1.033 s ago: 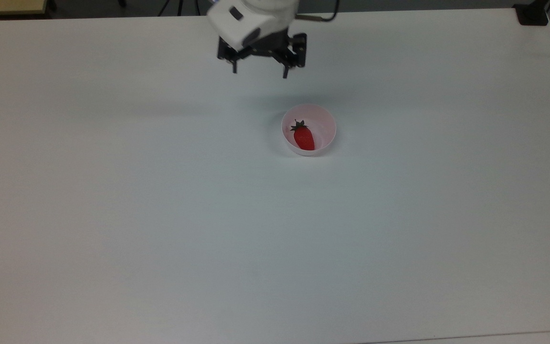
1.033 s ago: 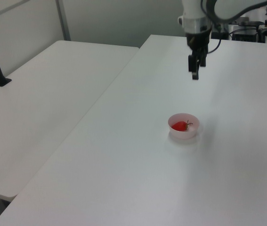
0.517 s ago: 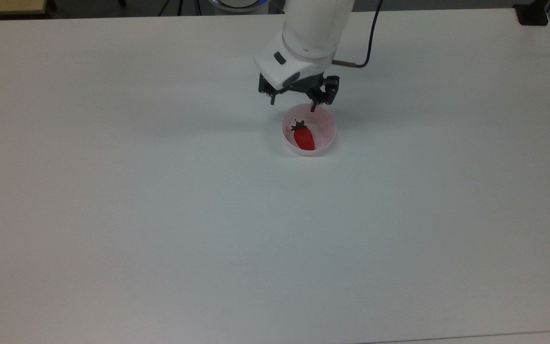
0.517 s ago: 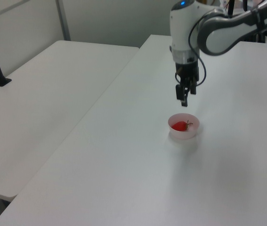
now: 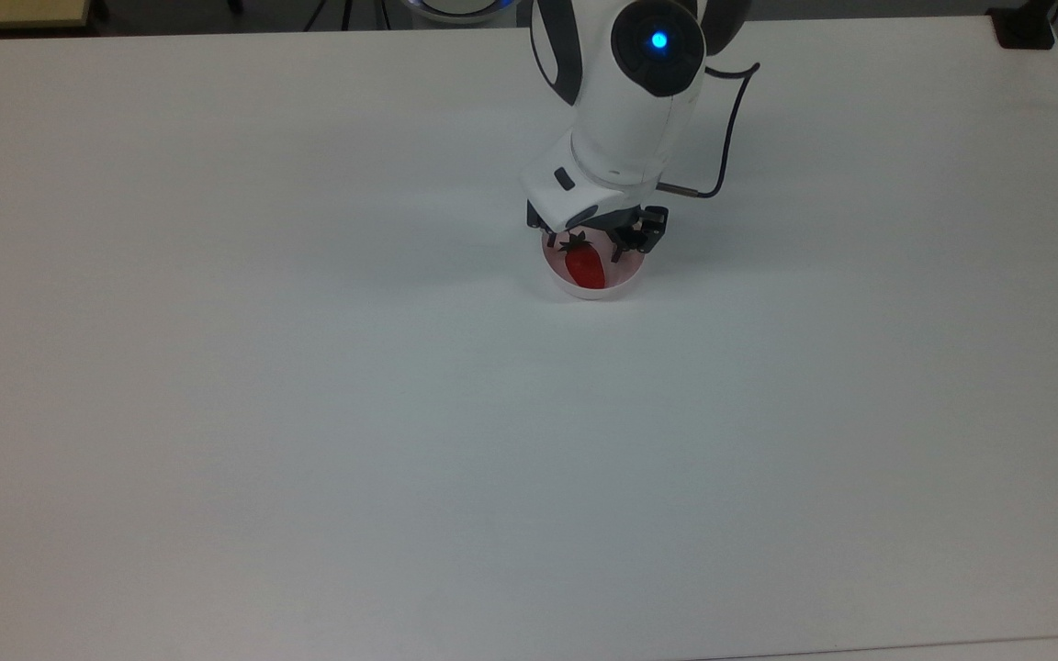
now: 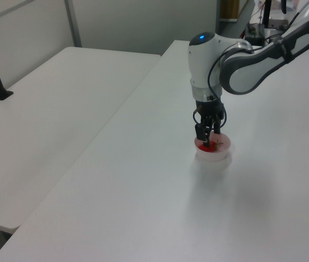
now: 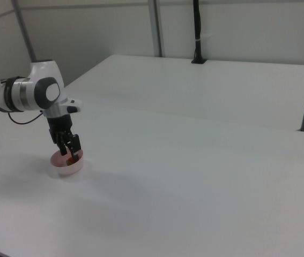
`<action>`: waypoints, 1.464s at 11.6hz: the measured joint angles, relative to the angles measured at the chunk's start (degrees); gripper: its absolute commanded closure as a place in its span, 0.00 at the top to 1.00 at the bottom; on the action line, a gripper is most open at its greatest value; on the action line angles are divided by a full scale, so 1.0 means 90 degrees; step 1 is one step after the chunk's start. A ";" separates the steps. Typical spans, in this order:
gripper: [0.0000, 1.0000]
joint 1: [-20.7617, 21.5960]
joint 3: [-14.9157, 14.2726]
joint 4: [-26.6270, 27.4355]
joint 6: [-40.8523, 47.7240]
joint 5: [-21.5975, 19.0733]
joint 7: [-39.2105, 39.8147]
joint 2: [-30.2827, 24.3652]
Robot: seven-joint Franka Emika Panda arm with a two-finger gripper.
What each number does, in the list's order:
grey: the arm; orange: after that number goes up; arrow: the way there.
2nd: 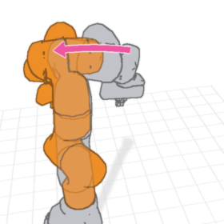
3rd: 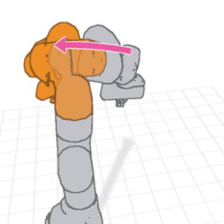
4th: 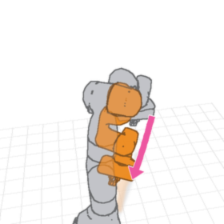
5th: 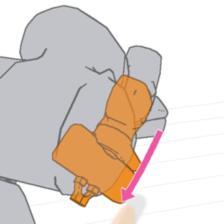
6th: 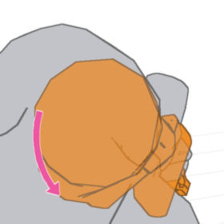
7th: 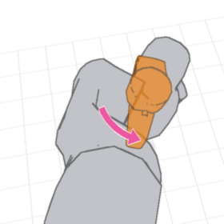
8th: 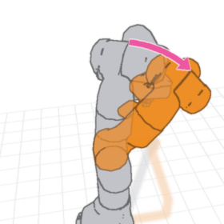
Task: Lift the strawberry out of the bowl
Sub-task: 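Lower the gripper into the bowl around the red strawberry, then close the gripper on the strawberry and lift it from the bowl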
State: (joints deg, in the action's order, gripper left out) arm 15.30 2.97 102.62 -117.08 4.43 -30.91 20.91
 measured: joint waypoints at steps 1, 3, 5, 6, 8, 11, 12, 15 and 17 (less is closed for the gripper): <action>0.72 0.0000 0.0000 0.0000 -0.0049 0.0000 -0.0005 0.0060; 0.72 0.0000 0.0000 0.0000 -0.0058 0.0001 -0.0008 0.0146; 0.69 0.0000 0.0002 -0.0001 -0.0059 0.0001 -0.0009 0.0188; 0.56 0.0000 0.0002 -0.0001 -0.0059 0.0001 -0.0009 0.0199; 0.38 0.0000 0.0002 -0.0001 -0.0104 0.0003 -0.0009 0.0215; 0.38 0.0000 0.0002 -0.0052 -0.0153 0.0004 -0.0009 0.0214; 0.38 0.0000 0.0002 -0.0063 -0.0153 0.0004 -0.0009 0.0191; 0.38 0.0000 0.0004 -0.0091 0.0068 0.0007 0.0010 -0.0036; 0.38 -0.0008 0.0005 -0.0278 0.0474 0.0015 0.0233 -0.0219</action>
State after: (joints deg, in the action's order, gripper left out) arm 15.23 3.01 100.12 -112.81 4.56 -28.82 18.94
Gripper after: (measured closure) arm 0.559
